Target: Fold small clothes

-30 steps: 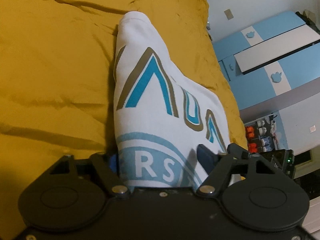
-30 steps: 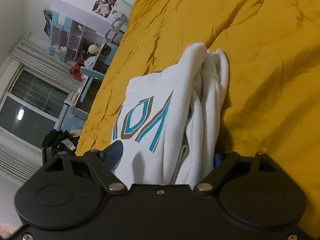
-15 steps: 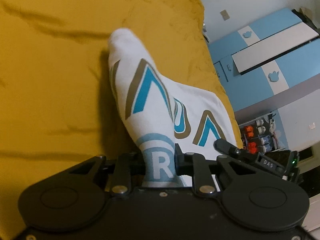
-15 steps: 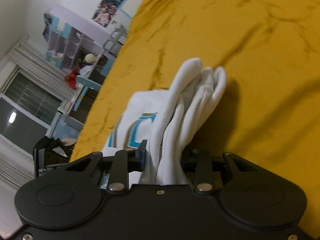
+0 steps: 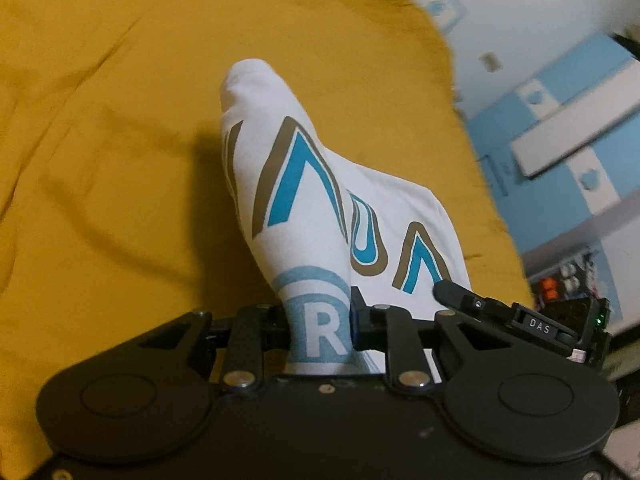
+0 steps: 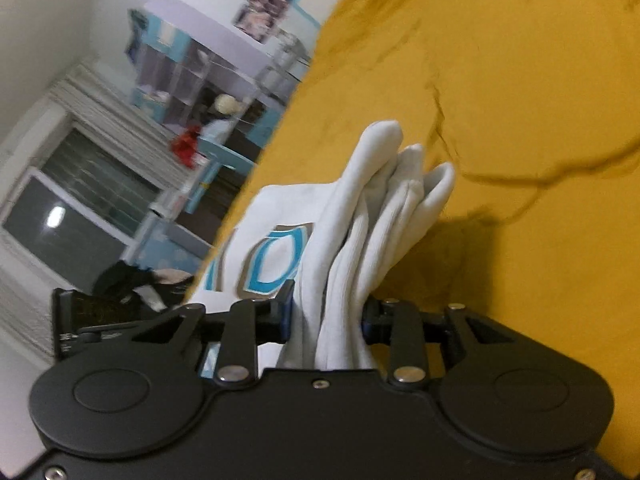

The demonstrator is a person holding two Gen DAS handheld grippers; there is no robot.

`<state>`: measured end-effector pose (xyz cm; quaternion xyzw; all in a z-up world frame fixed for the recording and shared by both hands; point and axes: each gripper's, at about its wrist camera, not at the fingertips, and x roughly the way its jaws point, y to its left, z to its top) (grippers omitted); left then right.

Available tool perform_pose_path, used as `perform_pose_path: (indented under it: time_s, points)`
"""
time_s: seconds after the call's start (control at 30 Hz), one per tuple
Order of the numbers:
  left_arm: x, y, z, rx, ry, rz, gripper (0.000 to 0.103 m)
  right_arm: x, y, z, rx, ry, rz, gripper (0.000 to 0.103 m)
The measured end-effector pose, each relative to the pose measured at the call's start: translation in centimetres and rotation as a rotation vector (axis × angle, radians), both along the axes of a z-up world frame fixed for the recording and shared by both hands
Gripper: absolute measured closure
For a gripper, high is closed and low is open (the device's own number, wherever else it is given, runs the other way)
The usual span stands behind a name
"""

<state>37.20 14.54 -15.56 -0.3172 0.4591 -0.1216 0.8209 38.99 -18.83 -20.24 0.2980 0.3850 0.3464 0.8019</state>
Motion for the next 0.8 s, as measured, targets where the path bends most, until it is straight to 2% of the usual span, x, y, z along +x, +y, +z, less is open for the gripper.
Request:
perform_pose_path:
  time_s: [0.03, 0.07, 0.13, 0.2, 0.23, 0.27, 0.3, 0.37, 0.43, 0.5, 0.6, 0.7, 0.8]
  points:
    - [0.1, 0.5, -1.7, -0.008, 0.041, 0.008, 0.078, 0.4, 0.3, -1.3, -0.017, 0.040, -0.008, 0.072]
    - [0.0, 1.2, -3.4, -0.041, 0.074, 0.027, 0.068, 0.7, 0.4, -2.6, -0.033, 0.071, -0.011, 0.073]
    - [-0.9, 2.7, -6.0, -0.174, 0.085, 0.070, 0.062, 0.6, -0.3, -4.3, -0.049, 0.074, -0.022, 0.069]
    - [-1.5, 4.2, -6.6, -0.255, 0.080, 0.087, 0.064, 0.5, -1.2, -4.7, -0.008, 0.099, -0.011, 0.067]
    - [-1.8, 4.7, -6.2, -0.259, 0.071, 0.095, 0.064, 0.6, -1.4, -4.4, -0.006, 0.105, -0.003, 0.064]
    - [-1.9, 5.2, -5.5, -0.235, 0.053, 0.109, 0.060, 0.7, -1.6, -3.7, -0.022, 0.099, 0.003, 0.058]
    - [-2.0, 5.8, -4.8, -0.204, 0.032, 0.118, 0.054, 0.4, -1.8, -2.9, -0.050, 0.078, 0.006, 0.056]
    - [-1.8, 6.7, -3.0, -0.140, -0.018, 0.142, 0.050, 0.4, -1.4, -0.9, -0.114, -0.001, -0.002, 0.056]
    - [-0.8, 7.4, -1.7, -0.097, -0.062, 0.168, 0.040, 0.9, -1.3, 1.1, -0.169, -0.092, -0.045, 0.053]
    - [1.0, 7.4, -1.3, -0.070, -0.064, 0.178, 0.038, 2.2, -0.5, 2.3, -0.216, -0.148, -0.078, 0.049]
    - [3.4, 6.4, -2.6, -0.049, -0.035, 0.194, 0.038, 4.9, 0.8, 2.2, -0.249, -0.141, -0.096, 0.049]
    - [6.1, 5.8, -4.1, -0.038, -0.004, 0.231, 0.034, 7.0, 1.5, 0.8, -0.241, -0.089, -0.113, 0.049]
    - [7.4, 6.2, -5.5, -0.069, -0.019, 0.270, 0.034, 8.0, 1.9, -0.4, -0.225, -0.061, -0.117, 0.049]
